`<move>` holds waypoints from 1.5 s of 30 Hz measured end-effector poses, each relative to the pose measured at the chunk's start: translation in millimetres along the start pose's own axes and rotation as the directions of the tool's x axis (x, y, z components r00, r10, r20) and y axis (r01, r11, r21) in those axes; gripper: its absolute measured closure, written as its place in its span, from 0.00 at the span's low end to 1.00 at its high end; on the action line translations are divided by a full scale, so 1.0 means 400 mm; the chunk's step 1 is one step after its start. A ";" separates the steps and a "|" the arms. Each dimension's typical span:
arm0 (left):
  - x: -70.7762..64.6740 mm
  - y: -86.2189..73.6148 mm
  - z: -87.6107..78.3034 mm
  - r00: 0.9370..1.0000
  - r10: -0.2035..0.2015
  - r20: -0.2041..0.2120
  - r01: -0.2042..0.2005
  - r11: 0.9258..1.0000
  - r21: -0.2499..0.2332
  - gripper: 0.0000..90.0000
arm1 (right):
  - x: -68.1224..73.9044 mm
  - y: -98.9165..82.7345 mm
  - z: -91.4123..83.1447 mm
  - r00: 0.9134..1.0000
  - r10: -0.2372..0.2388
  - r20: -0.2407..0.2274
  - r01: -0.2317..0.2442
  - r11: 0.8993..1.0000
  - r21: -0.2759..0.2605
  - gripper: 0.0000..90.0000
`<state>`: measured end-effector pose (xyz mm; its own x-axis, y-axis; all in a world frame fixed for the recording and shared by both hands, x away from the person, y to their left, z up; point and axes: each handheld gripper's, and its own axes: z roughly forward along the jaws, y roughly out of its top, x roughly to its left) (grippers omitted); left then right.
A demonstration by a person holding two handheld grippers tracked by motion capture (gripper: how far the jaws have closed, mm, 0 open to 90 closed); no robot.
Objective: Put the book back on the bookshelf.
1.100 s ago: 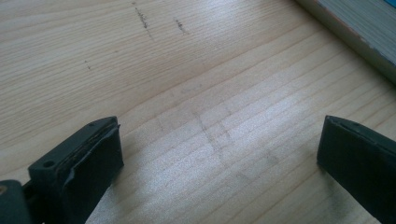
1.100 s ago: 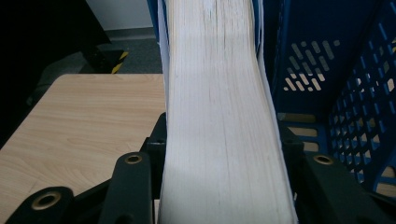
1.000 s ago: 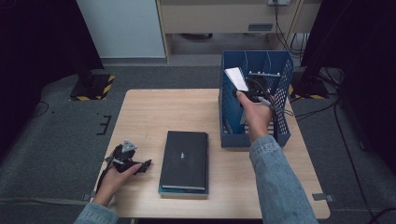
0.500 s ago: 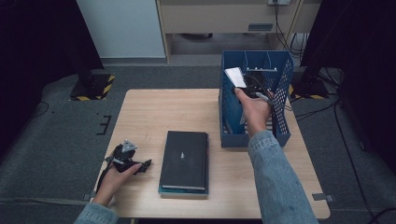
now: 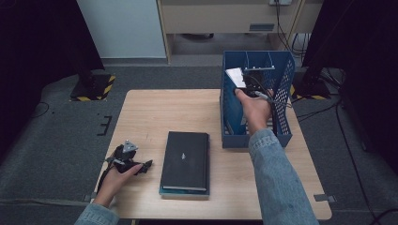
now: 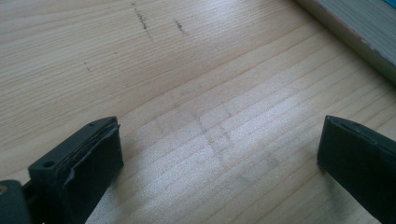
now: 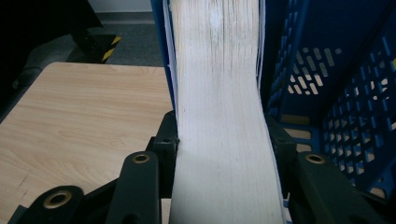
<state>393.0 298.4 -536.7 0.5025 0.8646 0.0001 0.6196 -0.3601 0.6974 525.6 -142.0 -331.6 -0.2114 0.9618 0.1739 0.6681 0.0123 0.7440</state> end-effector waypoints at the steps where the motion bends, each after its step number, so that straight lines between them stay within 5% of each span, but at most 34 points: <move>1: 0.000 0.000 0.000 1.000 0.000 0.000 0.000 1.000 0.000 0.00 | -0.002 0.000 0.000 1.000 0.003 -0.001 -0.003 1.000 -0.001 0.66; 11: 0.000 0.000 0.000 1.000 0.000 0.000 0.000 1.000 -0.001 0.00 | -0.015 0.002 -0.005 0.999 0.043 -0.013 -0.044 0.999 -0.022 0.67; 18: 0.000 0.001 0.000 1.000 0.000 -0.001 0.000 1.000 0.001 0.00 | -0.017 0.018 -0.009 1.000 0.030 -0.003 -0.031 0.999 -0.033 0.67; 45: 0.001 0.000 0.000 1.000 0.002 0.001 -0.002 1.000 0.001 0.00 | -0.006 0.067 0.068 0.992 0.099 0.071 -0.092 0.990 -0.105 0.67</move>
<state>393.3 298.5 -536.6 0.5044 0.8635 0.0010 0.6191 -0.3624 0.6967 563.6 -136.6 -329.7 -0.0923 0.9754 0.2004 0.6062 -0.1046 0.7884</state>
